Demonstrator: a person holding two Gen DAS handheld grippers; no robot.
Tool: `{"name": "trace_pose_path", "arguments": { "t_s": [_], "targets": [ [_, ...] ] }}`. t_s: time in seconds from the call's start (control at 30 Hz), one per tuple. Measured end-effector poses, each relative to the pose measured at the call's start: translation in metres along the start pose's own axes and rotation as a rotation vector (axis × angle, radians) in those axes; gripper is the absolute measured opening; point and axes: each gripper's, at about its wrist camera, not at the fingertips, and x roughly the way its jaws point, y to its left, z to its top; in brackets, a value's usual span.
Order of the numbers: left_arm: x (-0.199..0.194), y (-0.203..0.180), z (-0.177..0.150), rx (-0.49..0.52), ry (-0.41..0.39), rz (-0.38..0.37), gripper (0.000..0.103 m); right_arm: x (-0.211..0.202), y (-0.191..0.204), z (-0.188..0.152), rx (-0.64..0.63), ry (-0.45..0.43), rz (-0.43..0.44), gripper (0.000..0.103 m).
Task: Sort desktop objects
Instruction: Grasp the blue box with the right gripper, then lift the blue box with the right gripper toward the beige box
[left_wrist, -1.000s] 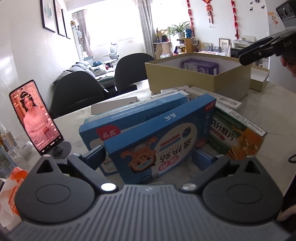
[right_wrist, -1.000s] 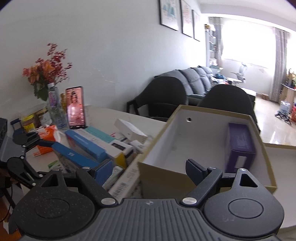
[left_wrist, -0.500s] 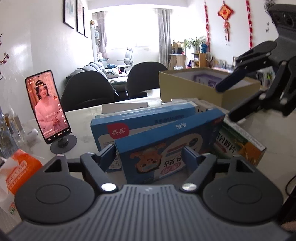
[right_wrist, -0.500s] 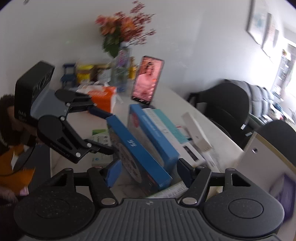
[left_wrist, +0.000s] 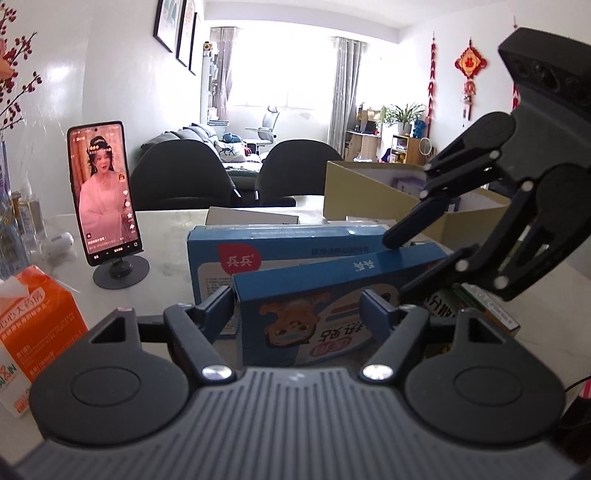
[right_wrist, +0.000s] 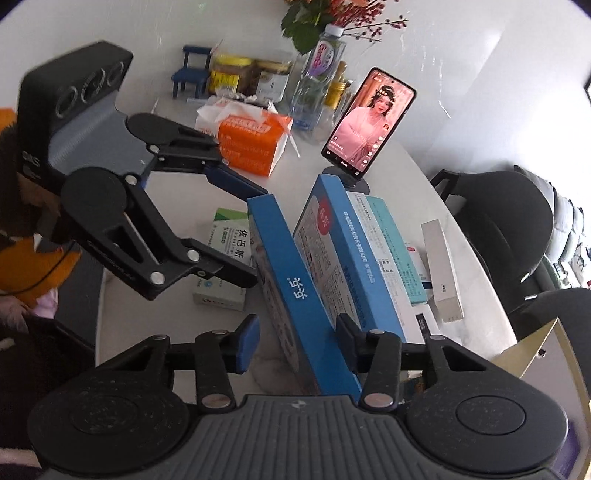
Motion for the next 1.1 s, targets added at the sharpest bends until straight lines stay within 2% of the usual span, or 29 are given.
{"name": "trace_pose_path", "arguments": {
  "t_s": [0.3, 0.43, 0.53, 0.73, 1.1],
  "targets": [
    [-0.008, 0.014, -0.009, -0.131, -0.038, 0.014, 0.075, 0.028, -0.001, 0.008, -0.018, 0.084, 0.023, 0.036],
    [-0.016, 0.025, -0.013, -0.213, -0.062, 0.023, 0.075, 0.033, 0.0, 0.01, -0.013, 0.098, 0.04, 0.035],
    [-0.021, 0.032, -0.016, -0.257, -0.077, 0.028, 0.076, 0.034, 0.003, 0.012, -0.025, 0.108, 0.056, 0.029],
    [-0.028, 0.04, -0.021, -0.303, -0.085, 0.053, 0.076, 0.031, 0.003, 0.017, -0.024, 0.103, 0.051, 0.024],
    [-0.038, 0.049, -0.025, -0.351, -0.098, 0.066, 0.078, 0.019, -0.011, 0.027, 0.104, 0.076, 0.116, 0.024]
  ]
}}
